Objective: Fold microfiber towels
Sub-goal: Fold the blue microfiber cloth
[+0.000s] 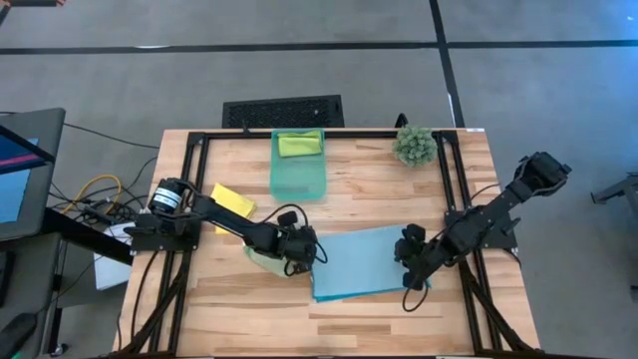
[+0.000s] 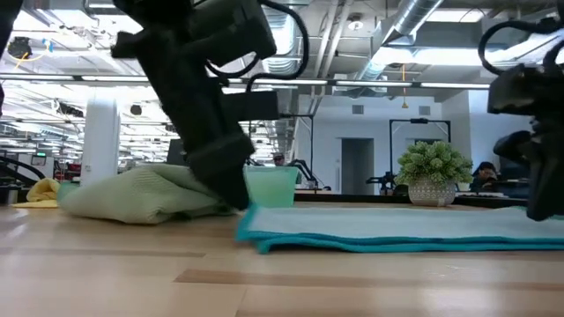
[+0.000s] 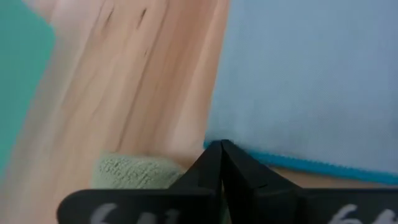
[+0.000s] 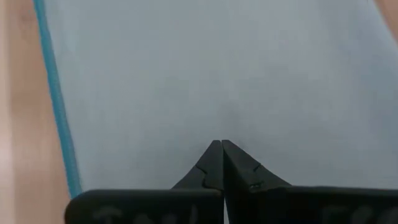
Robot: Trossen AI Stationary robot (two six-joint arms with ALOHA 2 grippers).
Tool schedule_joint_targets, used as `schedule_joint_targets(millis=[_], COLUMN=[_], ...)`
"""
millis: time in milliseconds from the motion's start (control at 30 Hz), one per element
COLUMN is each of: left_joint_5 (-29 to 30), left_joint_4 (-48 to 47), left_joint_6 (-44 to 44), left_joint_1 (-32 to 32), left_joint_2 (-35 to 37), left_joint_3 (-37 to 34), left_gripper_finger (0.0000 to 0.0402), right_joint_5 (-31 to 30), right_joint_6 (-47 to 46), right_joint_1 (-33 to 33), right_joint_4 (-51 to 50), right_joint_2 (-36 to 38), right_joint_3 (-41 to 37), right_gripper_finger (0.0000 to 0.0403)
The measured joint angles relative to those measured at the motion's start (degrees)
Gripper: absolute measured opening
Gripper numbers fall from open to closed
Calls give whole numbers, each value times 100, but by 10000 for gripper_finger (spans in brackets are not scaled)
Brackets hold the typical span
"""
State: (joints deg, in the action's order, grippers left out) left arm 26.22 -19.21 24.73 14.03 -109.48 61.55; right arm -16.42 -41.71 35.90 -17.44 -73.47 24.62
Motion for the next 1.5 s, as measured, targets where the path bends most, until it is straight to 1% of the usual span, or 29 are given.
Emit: schedule_joint_targets(millis=[133,200,267,400,467,533,600,667,700,767,867,933,1000,1133,1233,1333,1500], left_joint_5=[353,382,268,-9,-236,-359,-390,-290,-233,-182,-174,-173,-173,-173,-171,-169,-154], left_joint_4=[-23,83,115,610,956,945,924,906,910,930,882,881,882,866,868,867,871], left_joint_6=[17,-10,-98,-360,-466,-536,-540,-513,-523,-559,-544,-544,-546,-521,-527,-542,-544], left_joint_1=[72,87,87,74,71,71,71,74,74,74,60,62,63,63,63,63,63], left_joint_2=[122,119,88,32,-33,-38,-38,-36,-36,-36,-36,-36,-36,-36,-36,-36,-36], left_joint_3=[59,64,52,-17,-43,-71,-71,-71,-71,-71,-71,-71,-71,-71,-71,-71,-71], left_gripper_finger=[2,2,2,2,2,2,2,2,2,2,2,2,2,2,2,2,2], right_joint_5=[133,108,99,175,113,65,122,143,194,488,965,1208,1301,1221,752,601,662], right_joint_6=[-73,-238,-449,-637,-668,-563,-392,-294,-269,-323,-559,-627,-593,-259,-181,-202,-130], right_joint_1=[-9,31,85,281,355,399,452,575,644,815,1104,1327,1543,1919,2055,2097,2100], right_joint_4=[-94,-242,-302,-437,-502,-550,-675,-932,-1170,-1724,-2074,-2176,-2141,-2182,-2184,-2230,-2205], right_joint_2=[15,28,34,31,24,8,0,0,2,4,9,9,7,0,0,0,0], right_joint_3=[-111,-104,-112,-63,-22,50,193,488,648,939,1236,1275,1277,1221,1163,1108,1050], right_gripper_finger=[18,19,18,15,15,17,19,18,17,15,20,37,61,114,140,143,119])
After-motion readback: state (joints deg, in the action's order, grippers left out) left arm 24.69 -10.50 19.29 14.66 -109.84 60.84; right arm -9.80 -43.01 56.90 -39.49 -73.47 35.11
